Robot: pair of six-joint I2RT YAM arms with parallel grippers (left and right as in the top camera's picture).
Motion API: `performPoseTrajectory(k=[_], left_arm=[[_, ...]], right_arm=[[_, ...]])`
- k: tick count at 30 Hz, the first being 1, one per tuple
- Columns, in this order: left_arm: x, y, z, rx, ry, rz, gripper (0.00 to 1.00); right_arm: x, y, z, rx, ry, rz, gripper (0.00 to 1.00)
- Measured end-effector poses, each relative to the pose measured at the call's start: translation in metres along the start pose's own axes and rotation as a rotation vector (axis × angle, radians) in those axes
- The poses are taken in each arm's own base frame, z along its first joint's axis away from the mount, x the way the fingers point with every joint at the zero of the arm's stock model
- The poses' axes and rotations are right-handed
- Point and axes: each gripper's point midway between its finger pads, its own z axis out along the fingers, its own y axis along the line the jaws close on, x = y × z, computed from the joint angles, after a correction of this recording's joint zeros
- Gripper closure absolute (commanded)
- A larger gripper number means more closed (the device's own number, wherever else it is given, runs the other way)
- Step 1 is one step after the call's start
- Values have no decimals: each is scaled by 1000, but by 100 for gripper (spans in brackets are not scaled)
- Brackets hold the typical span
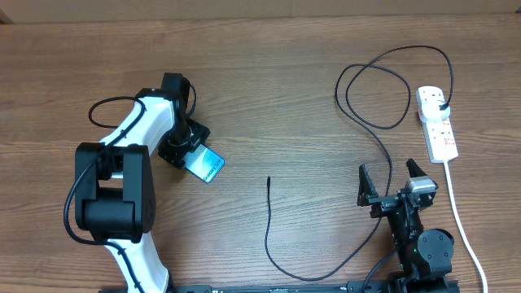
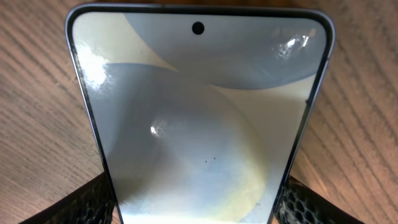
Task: Plug charger to phone and switch on socket
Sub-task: 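Lift the phone and rotate it toward the right, screen facing up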
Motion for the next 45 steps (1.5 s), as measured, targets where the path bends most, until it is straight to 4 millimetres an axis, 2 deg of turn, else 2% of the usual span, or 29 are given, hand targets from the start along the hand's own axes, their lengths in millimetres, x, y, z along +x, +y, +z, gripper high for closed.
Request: performPoseTrajectory(k=[23,45], left_arm=[[-2,-13,-16,11,20,43,96],[8,-64,-54,217,112,89,96]], right_arm=[[0,0,0,0,0,0,0],[0,0,0,0,0,0,0]])
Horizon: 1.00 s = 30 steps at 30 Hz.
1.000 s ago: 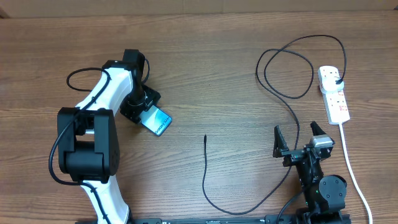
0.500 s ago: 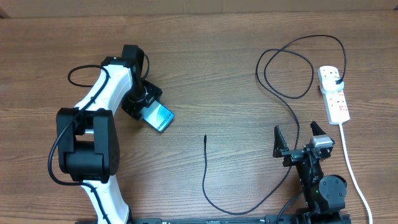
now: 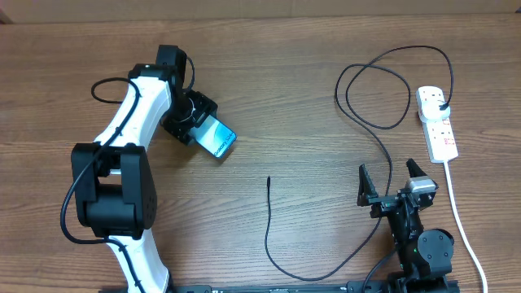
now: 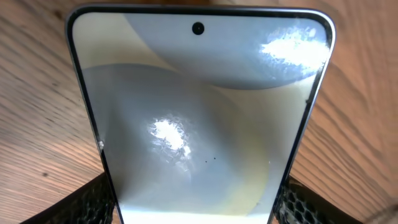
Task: Plug charger to phone and switch on socket
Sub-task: 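Lift the phone and rotate it toward the right, screen facing up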
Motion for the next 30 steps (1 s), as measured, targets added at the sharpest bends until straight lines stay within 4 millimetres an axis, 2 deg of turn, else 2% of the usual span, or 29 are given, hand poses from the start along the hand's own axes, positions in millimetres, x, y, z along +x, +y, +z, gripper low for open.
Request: performPoseTrajectory(k=[16,30], left_arm=[[39,-35,-11,187,236,11,96],[77,-59,-33,346,481,14,96]], right_arm=[[0,0,0,0,0,0,0],[0,0,0,0,0,0,0]])
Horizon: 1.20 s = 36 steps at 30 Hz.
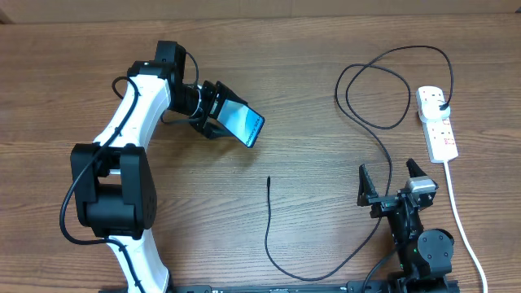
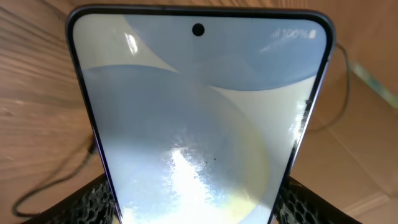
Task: Plug charger to phone and switch on socket
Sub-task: 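Lift the phone and rotate it toward the right, screen facing up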
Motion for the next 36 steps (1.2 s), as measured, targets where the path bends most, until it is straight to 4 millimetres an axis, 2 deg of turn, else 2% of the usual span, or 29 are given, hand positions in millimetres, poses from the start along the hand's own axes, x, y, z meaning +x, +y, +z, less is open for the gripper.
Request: performPoseTrajectory(k=[12,30,36], left_arm=[[32,-21,-4,125,190,-1,96],[69,-45,-21,273,415,-3,96],[75,-49,-25,300,457,-3,96]], right_arm=[[0,0,0,0,0,0,0],[0,0,0,0,0,0,0],[0,0,0,0,0,0,0]])
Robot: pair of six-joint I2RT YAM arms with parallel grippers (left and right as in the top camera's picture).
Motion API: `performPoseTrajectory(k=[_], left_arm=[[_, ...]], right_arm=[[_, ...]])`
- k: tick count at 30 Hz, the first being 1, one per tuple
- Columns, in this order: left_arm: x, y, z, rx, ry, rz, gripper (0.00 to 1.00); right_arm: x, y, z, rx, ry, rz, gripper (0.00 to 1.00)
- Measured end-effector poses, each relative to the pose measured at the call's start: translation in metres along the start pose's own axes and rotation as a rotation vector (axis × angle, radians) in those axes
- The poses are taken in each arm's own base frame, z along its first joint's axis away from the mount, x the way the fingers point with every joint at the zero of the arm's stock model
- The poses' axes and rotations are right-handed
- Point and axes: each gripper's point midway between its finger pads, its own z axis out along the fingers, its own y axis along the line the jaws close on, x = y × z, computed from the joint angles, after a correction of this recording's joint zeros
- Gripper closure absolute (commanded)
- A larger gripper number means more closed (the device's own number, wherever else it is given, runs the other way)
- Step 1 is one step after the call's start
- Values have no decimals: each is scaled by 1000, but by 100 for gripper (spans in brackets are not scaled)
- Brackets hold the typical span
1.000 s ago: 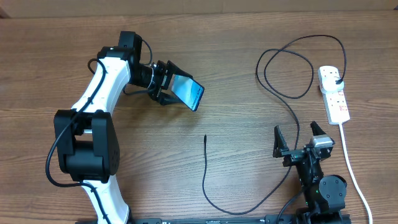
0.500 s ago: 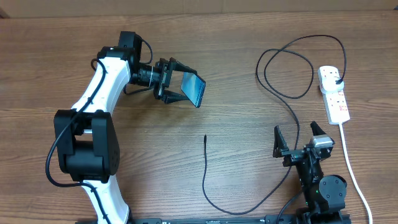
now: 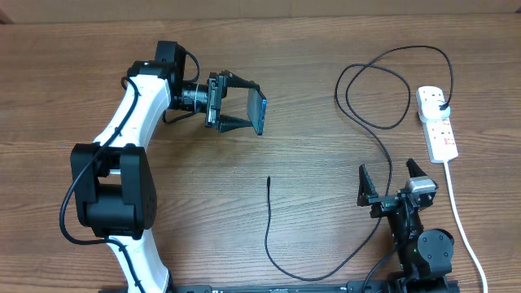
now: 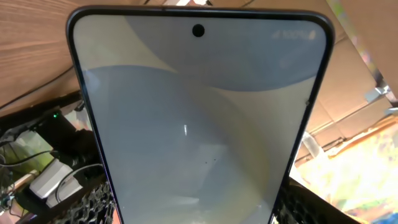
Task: Plug charger to phone and switch on socket
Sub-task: 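Lift the phone and rotate it toward the right, screen facing up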
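My left gripper is shut on the phone and holds it above the table at the back left. The phone stands on edge in the overhead view. In the left wrist view the lit screen of the phone fills the frame, with a black finger on each lower side. The charger cable's free tip lies on the wood mid-table, below the phone. The black cable loops to the white power strip at the right edge. My right gripper stands open at the front right, nothing between its fingers.
A white lead runs from the power strip toward the front right corner. The cable's slack curves along the front of the wooden table near the right arm's base. Beyond the table's edge the left wrist view shows cardboard and clutter.
The phone, still held by my left gripper, has turned from tilted with its screen showing from above to edge-on and level, a little further right. The right arm and cable have not moved.
My left gripper first held the phone low by the table at the left, screen up. It then had it further back, then raised and tilted toward the middle. Now the phone is held level, on edge. Cable, power strip and right arm stayed put throughout.
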Motion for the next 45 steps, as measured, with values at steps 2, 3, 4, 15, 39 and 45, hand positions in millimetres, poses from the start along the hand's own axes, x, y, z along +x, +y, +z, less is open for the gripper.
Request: performPoseTrajectory(k=[2,3,4,15,39,45], left_arm=[[1,-1,0,5,8,0,96],[2,-1,0,7,10,0,96],[2,-1,0,8,11,0,96],[2,-1,0,8,11,0,96],[6,-4,0,24,37,0,96],[7,-5,0,26,39,1,96]], right_arm=[[0,0,0,0,0,0,0],[0,0,0,0,0,0,0],[0,0,0,0,0,0,0],[0,0,0,0,0,0,0],[0,0,0,0,0,0,0],[0,0,0,0,0,0,0]])
